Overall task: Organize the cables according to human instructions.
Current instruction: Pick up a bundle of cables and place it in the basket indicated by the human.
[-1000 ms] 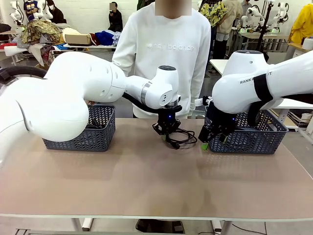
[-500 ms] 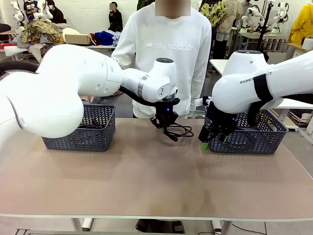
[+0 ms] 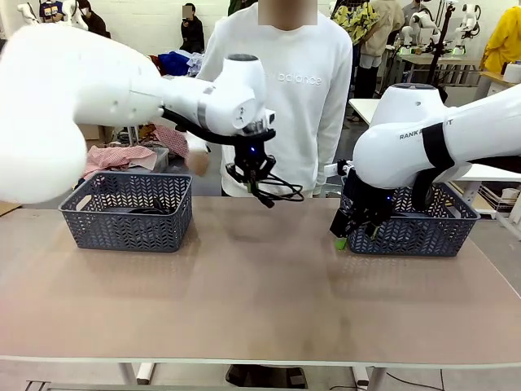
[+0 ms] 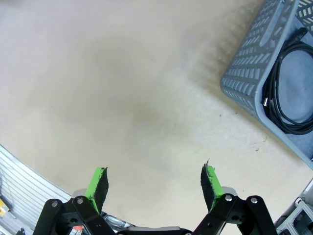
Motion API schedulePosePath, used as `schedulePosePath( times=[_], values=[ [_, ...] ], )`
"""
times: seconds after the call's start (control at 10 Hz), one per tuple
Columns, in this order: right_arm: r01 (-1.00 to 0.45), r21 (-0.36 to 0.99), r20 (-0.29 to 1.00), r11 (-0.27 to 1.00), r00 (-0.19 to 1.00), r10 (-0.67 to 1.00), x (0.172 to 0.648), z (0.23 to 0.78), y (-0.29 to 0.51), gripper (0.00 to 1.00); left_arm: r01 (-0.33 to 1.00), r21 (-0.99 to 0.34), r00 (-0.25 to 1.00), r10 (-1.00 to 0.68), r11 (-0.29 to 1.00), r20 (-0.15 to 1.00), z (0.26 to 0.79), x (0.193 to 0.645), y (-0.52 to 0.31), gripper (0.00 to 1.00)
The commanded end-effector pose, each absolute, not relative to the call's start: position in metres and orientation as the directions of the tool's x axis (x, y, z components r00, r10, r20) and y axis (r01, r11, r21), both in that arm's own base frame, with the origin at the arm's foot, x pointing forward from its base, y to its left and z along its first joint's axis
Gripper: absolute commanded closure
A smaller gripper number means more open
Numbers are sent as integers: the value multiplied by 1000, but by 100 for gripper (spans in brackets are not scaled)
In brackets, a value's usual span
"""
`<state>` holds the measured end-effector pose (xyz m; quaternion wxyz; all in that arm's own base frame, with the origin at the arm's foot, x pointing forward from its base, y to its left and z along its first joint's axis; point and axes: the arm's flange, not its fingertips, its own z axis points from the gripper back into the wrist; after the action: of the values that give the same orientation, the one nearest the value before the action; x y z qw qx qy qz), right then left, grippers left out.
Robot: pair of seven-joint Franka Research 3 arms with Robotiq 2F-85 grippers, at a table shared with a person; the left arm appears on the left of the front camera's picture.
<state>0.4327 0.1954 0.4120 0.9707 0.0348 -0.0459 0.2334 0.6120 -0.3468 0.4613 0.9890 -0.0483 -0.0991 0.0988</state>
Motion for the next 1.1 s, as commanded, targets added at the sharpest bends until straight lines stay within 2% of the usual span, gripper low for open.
schedulePosePath(
  times=[0.0, 0.4, 0.7, 0.8, 1.0],
  values=[
    [-456, 46, 110, 889, 887, 449, 433, 414, 195, 0, -125, -113, 978, 142, 986, 155, 480, 601, -312, 100],
    [-456, 46, 110, 889, 887, 449, 433, 414, 195, 0, -4, -130, 995, 17, 992, 103, 511, 609, -258, 100],
    [-456, 46, 110, 889, 887, 449, 433, 414, 195, 0, -40, -174, 996, 55, 984, 77, 513, 610, -246, 100],
    [-456, 46, 110, 889, 887, 449, 433, 414, 195, 0, -22, -104, 992, 34, 994, 119, 513, 620, -251, 100],
    [-456, 46, 110, 889, 887, 449, 433, 414, 195, 0, -22, -104, 992, 34, 994, 119, 513, 620, -251, 100]
  ],
)
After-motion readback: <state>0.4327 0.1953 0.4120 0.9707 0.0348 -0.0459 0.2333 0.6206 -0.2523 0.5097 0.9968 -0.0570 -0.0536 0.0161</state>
